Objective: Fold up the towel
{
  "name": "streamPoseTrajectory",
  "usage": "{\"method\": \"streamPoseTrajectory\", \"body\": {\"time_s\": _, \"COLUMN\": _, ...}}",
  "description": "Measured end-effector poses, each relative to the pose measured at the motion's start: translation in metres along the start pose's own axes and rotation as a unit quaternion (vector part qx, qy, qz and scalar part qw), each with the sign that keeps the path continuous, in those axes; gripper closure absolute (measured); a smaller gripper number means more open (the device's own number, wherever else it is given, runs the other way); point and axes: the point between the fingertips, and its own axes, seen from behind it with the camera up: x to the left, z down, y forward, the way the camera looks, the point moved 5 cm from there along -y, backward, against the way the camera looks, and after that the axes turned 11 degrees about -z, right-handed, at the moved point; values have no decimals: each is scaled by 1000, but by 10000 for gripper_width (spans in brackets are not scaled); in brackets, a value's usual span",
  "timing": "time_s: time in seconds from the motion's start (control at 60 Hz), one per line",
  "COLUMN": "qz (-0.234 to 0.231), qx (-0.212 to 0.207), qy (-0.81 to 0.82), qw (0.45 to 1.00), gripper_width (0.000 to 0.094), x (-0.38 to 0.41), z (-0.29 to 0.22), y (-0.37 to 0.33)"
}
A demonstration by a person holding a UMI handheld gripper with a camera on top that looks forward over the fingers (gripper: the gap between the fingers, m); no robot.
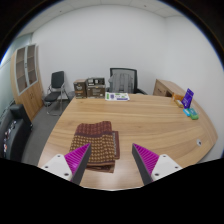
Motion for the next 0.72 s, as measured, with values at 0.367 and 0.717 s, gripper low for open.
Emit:
{"method": "streamPoseTrajectory", "body": {"time_s": 0.367, "qz": 28, "qx": -37, "qy": -10, "qw": 999, "gripper_width": 74, "x": 64, "z": 30, "y": -144}}
{"method": "streamPoseTrajectory", "body": {"time_s": 0.717, "qz": 32, "qx": -61, "qy": -21, "qw": 997, "gripper_width": 77, "x": 86, "z": 33, "y": -187}}
